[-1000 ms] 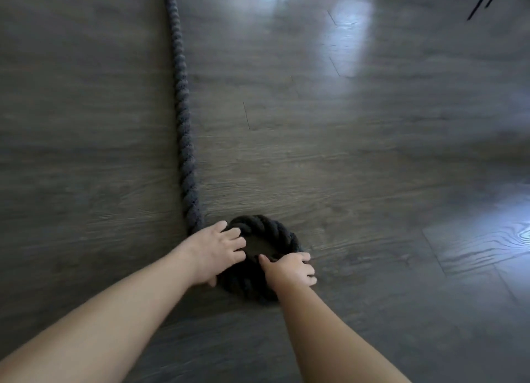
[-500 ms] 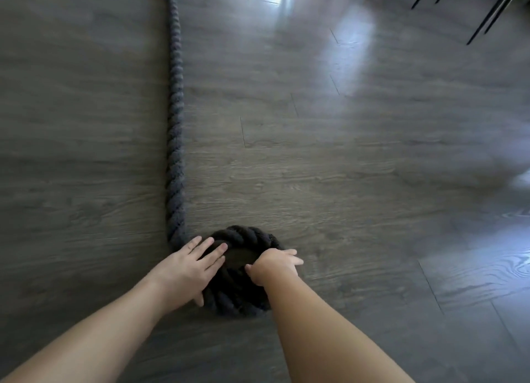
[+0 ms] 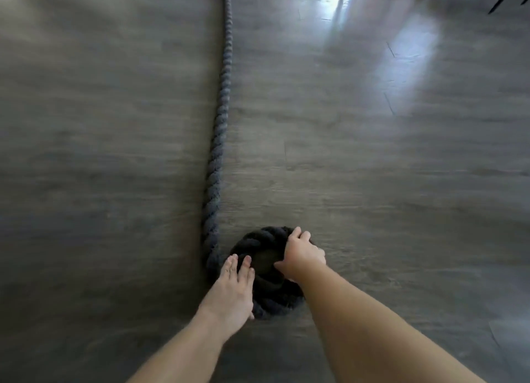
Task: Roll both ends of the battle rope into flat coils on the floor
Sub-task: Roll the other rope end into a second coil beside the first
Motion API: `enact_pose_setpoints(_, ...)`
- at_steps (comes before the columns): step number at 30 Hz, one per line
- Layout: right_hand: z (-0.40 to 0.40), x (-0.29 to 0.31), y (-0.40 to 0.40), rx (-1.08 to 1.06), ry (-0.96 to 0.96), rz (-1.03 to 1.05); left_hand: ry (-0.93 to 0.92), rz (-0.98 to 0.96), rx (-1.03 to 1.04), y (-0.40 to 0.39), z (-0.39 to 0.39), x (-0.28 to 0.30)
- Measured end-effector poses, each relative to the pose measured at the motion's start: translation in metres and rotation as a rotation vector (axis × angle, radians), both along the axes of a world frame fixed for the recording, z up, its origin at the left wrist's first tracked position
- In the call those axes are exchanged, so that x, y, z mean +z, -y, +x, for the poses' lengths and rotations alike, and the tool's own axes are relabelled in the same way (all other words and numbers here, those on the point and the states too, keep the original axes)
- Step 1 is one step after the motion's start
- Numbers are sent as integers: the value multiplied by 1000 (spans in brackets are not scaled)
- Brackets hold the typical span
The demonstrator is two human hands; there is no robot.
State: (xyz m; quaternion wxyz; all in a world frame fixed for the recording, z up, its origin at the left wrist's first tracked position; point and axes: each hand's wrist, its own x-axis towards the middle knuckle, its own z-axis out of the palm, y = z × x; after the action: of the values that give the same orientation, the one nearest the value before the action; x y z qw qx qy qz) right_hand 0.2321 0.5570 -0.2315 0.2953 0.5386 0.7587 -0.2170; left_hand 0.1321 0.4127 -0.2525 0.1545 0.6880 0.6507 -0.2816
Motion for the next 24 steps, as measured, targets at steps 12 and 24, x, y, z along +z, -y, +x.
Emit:
enact_pose_setpoints(12, -12, 14, -38, 280, 72, -54, -101, -315, -33, -56, 12, 55)
enact_pose_setpoints(24, -32, 22, -59, 370, 53, -69, -148, -91, -619, -80, -85, 35)
